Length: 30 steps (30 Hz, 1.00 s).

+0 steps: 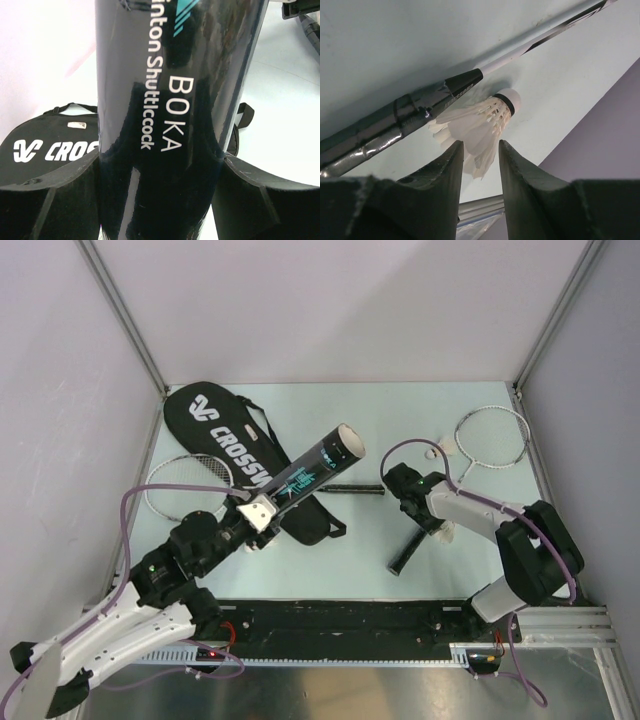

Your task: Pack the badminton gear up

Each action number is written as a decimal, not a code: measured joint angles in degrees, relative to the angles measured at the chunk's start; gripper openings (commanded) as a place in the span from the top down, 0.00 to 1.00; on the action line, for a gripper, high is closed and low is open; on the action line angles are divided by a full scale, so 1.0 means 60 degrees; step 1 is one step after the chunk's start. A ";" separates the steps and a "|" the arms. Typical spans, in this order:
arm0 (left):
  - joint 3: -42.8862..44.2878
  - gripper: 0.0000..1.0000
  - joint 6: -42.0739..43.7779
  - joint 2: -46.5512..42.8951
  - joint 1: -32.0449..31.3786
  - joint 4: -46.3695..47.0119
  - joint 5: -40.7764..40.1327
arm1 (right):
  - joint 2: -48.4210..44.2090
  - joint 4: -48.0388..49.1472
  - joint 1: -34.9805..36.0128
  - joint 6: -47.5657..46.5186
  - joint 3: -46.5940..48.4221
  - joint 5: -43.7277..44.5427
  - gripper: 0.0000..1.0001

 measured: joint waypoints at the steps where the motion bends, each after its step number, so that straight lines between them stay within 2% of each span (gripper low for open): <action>1: 0.0000 0.59 0.0000 0.0018 0.0000 0.0000 -0.0007 | 0.0051 0.0080 0.0000 -0.0011 -0.0018 0.0091 0.65; 8: 0.0000 0.58 0.0004 0.0109 0.0000 0.0000 -0.0004 | 0.0164 0.0568 0.0007 -0.0182 -0.0091 0.0703 0.81; 14: 0.0000 0.58 0.0004 0.0215 0.0000 -0.0004 -0.0004 | 0.0142 0.0896 0.0073 -0.0331 -0.0087 0.1668 0.98; 21: 0.0000 0.58 0.0004 0.0197 0.0000 -0.0004 -0.0022 | -0.0412 0.0874 0.0080 -0.0237 0.0208 0.2506 1.00; 30: -0.0007 0.58 0.0047 0.0175 0.0000 0.0000 -0.0062 | -0.1479 0.0401 0.0015 0.0608 0.1770 0.2798 1.00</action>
